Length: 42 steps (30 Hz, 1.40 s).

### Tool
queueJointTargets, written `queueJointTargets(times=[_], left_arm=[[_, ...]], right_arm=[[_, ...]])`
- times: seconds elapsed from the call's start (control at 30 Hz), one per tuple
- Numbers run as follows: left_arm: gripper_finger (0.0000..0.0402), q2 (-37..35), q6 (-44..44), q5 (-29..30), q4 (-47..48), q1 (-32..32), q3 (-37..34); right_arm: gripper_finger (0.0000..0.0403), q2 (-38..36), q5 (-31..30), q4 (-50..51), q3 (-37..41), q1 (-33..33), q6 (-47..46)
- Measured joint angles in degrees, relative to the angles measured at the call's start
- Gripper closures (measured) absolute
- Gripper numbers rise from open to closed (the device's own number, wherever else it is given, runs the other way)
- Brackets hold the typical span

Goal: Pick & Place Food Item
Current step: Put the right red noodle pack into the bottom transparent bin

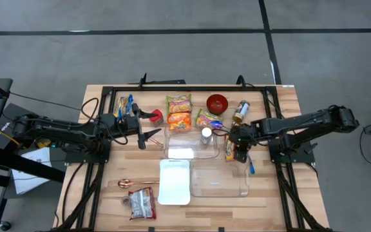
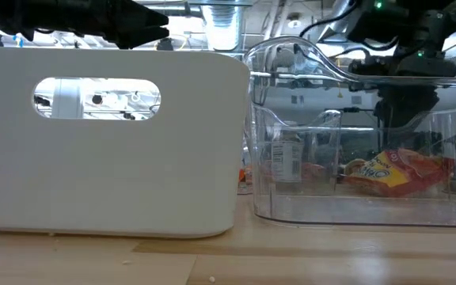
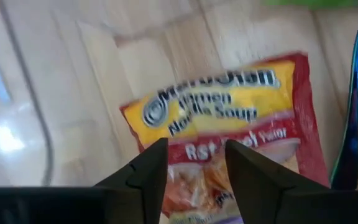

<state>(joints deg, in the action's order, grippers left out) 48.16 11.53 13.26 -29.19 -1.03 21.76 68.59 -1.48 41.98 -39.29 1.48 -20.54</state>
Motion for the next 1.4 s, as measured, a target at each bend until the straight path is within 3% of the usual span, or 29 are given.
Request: queueJointTargets(times=[0.23, 0.47, 0.87, 1.17, 1.4], left_arm=[[0.0128, -0.02, -0.02, -0.61, -0.29, 0.01, 0.00], [0.0128, -0.02, -0.02, -0.63, -0.39, 0.01, 0.00], [0.0128, -0.01, -0.02, -0.60, -0.39, 0.01, 0.00], [0.0128, -0.02, -0.02, -0.59, -0.41, 0.01, 0.00], [0.0128, -0.02, -0.02, -1.12, -0.29, 0.01, 0.00]], right_arm=[[0.0257, 5.16, 0.04, -0.03, -0.07, 0.00, 1.50], [0.0268, 5.62, -0.01, -0.18, -0.06, 0.00, 1.65], [0.0397, 4.70, -0.04, 0.39, -0.07, 0.00, 1.64], [0.0401, 1.74, -3.59, 3.01, -1.61, 0.00, 1.19], [0.0402, -5.99, -7.94, 6.25, -4.18, 0.00, 0.06]])
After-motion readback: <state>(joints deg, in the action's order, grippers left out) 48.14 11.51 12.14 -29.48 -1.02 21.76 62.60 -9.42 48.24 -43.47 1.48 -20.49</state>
